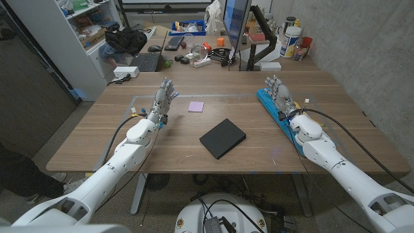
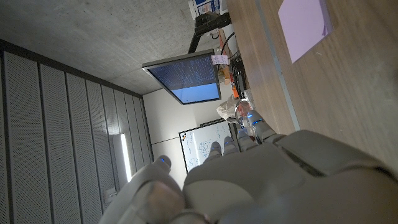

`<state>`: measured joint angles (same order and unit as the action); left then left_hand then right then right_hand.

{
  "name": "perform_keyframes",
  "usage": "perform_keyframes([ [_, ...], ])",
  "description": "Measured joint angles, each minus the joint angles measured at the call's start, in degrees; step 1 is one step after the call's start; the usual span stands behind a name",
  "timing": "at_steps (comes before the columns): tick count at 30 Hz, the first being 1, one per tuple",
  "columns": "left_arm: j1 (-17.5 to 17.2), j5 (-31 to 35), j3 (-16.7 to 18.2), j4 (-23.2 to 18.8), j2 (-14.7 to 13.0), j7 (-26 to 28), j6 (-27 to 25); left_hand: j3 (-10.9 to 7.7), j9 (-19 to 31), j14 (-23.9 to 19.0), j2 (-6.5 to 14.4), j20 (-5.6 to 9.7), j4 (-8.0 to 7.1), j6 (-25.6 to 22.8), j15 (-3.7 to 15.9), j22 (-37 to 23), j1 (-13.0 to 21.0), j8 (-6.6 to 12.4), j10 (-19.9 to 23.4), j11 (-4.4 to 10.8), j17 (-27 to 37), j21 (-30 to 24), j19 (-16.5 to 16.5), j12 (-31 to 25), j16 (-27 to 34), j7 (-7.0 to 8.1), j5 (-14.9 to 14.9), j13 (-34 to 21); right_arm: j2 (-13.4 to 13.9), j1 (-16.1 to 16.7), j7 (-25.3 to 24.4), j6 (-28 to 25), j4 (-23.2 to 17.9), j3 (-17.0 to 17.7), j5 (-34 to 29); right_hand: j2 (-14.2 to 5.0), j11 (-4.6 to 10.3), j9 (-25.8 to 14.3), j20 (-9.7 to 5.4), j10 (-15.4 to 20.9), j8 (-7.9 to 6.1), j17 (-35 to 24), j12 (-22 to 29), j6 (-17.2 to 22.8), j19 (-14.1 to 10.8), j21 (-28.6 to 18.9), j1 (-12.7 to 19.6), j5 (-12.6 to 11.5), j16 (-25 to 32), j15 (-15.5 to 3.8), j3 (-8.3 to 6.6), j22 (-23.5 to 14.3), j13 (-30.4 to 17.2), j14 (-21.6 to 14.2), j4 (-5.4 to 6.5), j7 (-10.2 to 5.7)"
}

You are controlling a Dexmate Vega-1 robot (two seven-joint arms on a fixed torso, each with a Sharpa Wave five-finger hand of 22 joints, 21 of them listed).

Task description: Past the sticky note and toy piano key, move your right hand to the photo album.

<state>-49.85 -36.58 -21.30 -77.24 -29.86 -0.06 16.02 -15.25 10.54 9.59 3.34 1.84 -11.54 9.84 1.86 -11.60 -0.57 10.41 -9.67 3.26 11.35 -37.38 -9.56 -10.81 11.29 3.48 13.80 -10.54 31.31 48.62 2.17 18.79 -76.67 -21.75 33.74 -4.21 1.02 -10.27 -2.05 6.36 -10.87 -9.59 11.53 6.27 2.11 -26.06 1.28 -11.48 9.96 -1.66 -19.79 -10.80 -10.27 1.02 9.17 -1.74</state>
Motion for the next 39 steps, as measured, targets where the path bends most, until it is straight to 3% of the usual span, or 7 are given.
perform_keyframes([
  [39, 0.99, 0.39, -0.23, 1.09, -0.09, -0.69, 0.02, 0.52, -0.01, 0.00, 0.00, 0.00, 0.18, -0.01, 0.00, 0.02, 0.00, 0.00, 0.01, 0.00, -0.01, -0.39, 0.01, -0.21, 0.43, 0.00, 0.00, 0.01, 2.69, -0.58, -2.91, 4.90, -3.82, -1.34, -9.82, -0.71, 0.37, 0.01, 0.00, 0.85, 0.00, -0.01, 0.45, 1.12, 0.00, 0.45, 1.11, 0.00, 0.00, -0.10, -0.04, 0.01, 0.01, -0.53, -0.90, -0.10],
])
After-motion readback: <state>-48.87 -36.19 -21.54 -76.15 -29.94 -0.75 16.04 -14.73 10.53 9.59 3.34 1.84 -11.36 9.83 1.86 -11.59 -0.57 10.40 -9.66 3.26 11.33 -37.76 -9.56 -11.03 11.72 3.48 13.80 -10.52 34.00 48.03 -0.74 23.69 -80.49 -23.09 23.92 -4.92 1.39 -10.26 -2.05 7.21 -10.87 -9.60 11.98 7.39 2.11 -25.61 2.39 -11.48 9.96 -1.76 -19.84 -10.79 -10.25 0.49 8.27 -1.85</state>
